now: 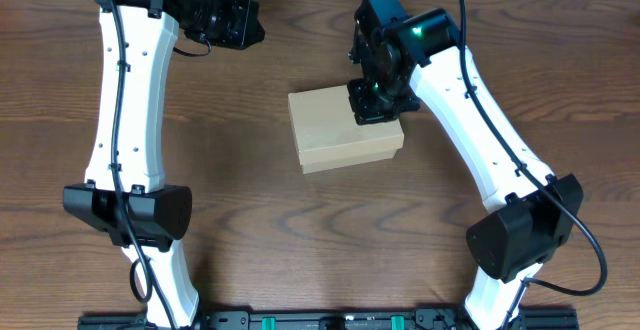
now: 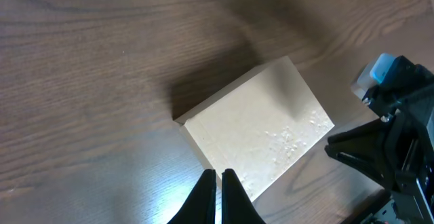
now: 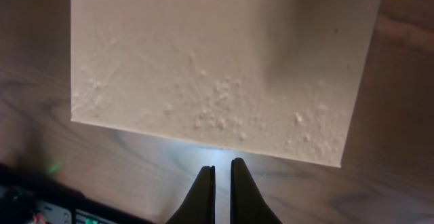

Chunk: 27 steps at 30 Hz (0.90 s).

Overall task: Pack container
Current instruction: 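Press down on the closed lid with the right gripper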

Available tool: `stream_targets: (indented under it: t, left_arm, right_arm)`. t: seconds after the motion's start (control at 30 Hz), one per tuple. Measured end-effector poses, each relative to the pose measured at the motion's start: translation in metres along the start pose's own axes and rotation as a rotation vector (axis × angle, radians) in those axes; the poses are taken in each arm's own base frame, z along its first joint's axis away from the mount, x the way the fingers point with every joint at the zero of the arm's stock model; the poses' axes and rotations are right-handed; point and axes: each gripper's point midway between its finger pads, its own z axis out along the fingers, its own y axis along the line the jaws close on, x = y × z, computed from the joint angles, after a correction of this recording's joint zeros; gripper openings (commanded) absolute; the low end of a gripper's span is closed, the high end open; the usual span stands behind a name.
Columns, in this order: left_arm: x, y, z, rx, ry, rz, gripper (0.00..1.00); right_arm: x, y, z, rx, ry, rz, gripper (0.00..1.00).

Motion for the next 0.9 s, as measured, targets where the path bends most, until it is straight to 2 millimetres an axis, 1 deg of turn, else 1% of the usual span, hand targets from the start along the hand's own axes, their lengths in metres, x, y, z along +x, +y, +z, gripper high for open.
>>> stream_targets:
  t: [0.1,0.23,0.4,0.63,0.73,0.9]
  left_arm:
    - [0.000,0.000,0.000,0.000,0.000,0.000,0.06]
    - [0.000,0.000,0.000,0.001,0.000,0.000,0.06]
    - [0.000,0.000,0.000,0.001,0.000,0.000,0.06]
    - [0.000,0.000,0.000,0.001,0.000,0.000,0.06]
    - [0.000,0.000,0.000,0.001,0.000,0.000,0.06]
    - [0.000,0.000,0.000,0.001,0.000,0.000,0.06]
  right_arm:
    - [-0.003,-0.001,0.002,0.004,-0.011,-0.002,0.02]
    - [-0.001,-0.003,0.014,0.014,0.002,-0.004,0.01]
    - [0.012,-0.004,0.032,0.025,0.052,-0.008,0.02]
    - [0.017,-0.006,0.046,0.031,0.069,-0.009,0.02]
    - [0.022,-0.009,0.057,0.036,0.089,-0.006,0.01]
    - [0.030,-0.013,0.069,0.040,0.113,-0.003,0.02]
